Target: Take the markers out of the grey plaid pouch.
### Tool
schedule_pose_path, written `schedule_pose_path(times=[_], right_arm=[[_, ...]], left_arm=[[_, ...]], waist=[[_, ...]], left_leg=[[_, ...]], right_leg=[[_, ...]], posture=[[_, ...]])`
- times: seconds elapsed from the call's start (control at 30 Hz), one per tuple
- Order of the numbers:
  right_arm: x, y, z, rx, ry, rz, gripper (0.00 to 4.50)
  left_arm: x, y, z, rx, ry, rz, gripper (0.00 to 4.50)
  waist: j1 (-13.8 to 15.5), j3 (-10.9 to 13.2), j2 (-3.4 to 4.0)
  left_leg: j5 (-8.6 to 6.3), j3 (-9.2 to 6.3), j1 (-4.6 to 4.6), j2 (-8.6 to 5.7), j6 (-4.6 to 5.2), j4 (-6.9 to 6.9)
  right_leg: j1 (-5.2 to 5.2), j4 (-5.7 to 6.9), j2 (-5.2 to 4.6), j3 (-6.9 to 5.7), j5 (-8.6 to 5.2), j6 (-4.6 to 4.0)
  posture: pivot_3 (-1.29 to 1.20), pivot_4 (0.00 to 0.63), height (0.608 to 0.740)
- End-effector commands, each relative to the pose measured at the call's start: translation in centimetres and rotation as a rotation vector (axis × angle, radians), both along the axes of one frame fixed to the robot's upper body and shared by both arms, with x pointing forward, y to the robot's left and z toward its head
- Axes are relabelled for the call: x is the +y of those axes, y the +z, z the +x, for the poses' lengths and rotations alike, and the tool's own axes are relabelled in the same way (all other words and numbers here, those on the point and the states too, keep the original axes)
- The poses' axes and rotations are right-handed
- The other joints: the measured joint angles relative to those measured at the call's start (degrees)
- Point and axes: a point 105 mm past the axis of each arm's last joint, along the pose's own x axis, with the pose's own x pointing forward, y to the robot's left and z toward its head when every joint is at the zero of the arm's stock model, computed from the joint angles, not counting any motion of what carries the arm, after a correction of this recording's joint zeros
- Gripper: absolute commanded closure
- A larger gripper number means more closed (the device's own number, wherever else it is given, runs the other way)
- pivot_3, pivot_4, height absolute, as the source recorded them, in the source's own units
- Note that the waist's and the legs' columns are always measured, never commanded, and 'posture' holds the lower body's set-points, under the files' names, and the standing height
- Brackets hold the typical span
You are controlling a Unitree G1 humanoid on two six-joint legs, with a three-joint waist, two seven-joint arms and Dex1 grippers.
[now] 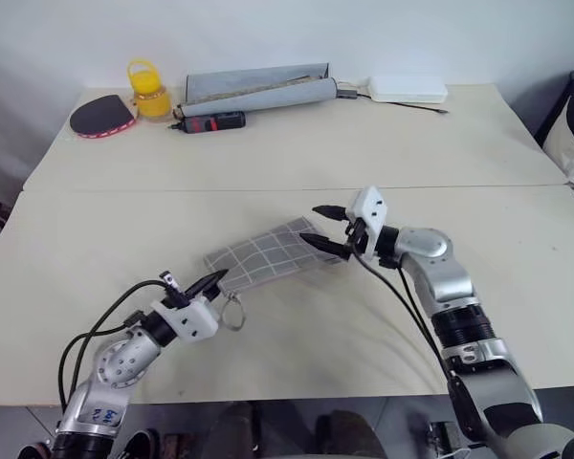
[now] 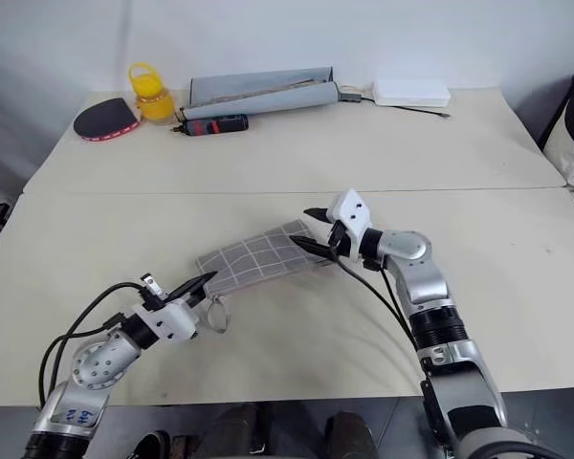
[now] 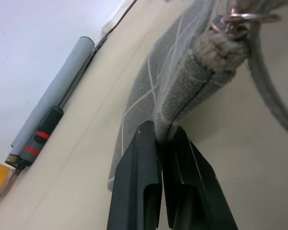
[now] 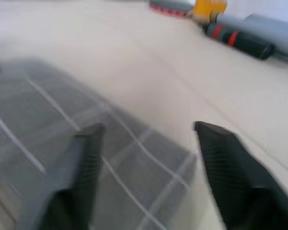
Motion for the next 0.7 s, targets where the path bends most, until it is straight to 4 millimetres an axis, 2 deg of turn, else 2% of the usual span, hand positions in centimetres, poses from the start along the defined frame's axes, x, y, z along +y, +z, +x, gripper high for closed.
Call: schedule_pose_path(times=[0.03, 0.17, 0.3, 0.43, 0.57, 0.7], right_arm=[[0.3, 2.7, -2.1, 0.018, 0.134, 0.050, 0.92], [0.3, 1.2, -4.5, 0.170, 0.220, 0.028, 0.92], [1.6, -3.2, -9.7, 0.419, 0.357, -0.045, 0.92], [2.7, -4.9, -9.9, 0.472, 0.291, -0.048, 0.92], [4.3, -4.9, -8.7, 0.479, 0.213, 0.031, 0.92], [5.3, -5.1, -8.7, 0.467, 0.202, 0.019, 0.92]], left_arm=[[-0.4, 0.0, 1.0, -0.002, 0.062, 0.045, 4.50], [-1.8, -0.4, 1.5, 0.005, 0.047, 0.039, 4.50], [-3.4, -1.0, 2.0, 0.041, 0.032, 0.026, 4.50], [-3.7, -0.9, 2.2, 0.036, 0.024, 0.057, 4.50], [-3.9, -1.2, 2.2, 0.024, 0.005, 0.123, 4.50], [-4.1, -1.0, 2.5, 0.023, 0.004, 0.110, 4.50]], waist=[[0.1, 0.0, 0.00], [0.4, 0.0, -0.01], [1.6, 0.0, -0.02], [1.4, 0.0, -0.01], [1.3, 0.0, -0.01], [1.6, -0.1, 0.05]], left_leg=[[0.00, -0.02, 0.00, 0.02, 0.00, 0.00], [-0.01, -0.03, 0.01, 0.02, 0.01, 0.01], [-0.05, -0.08, 0.02, -0.01, 0.06, 0.03], [-0.02, -0.01, 0.01, -0.03, 0.06, 0.06], [0.03, -0.03, 0.04, -0.02, 0.06, 0.06], [0.01, -0.07, 0.03, -0.05, 0.02, 0.05]], right_leg=[[0.01, -0.01, 0.00, 0.00, 0.00, 0.00], [0.04, -0.06, 0.00, -0.01, 0.00, 0.00], [0.14, -0.15, -0.05, -0.01, 0.00, 0.00], [0.14, -0.20, -0.04, 0.00, 0.00, 0.00], [0.14, -0.19, -0.04, 0.03, 0.00, 0.00], [0.12, -0.17, -0.06, 0.01, 0.01, 0.01]], posture=[[0.00, 0.150, 0.740], [0.00, 0.150, 0.740], [0.00, 0.150, 0.740], [0.00, 0.150, 0.740], [0.00, 0.150, 0.740], [0.00, 0.150, 0.740]])
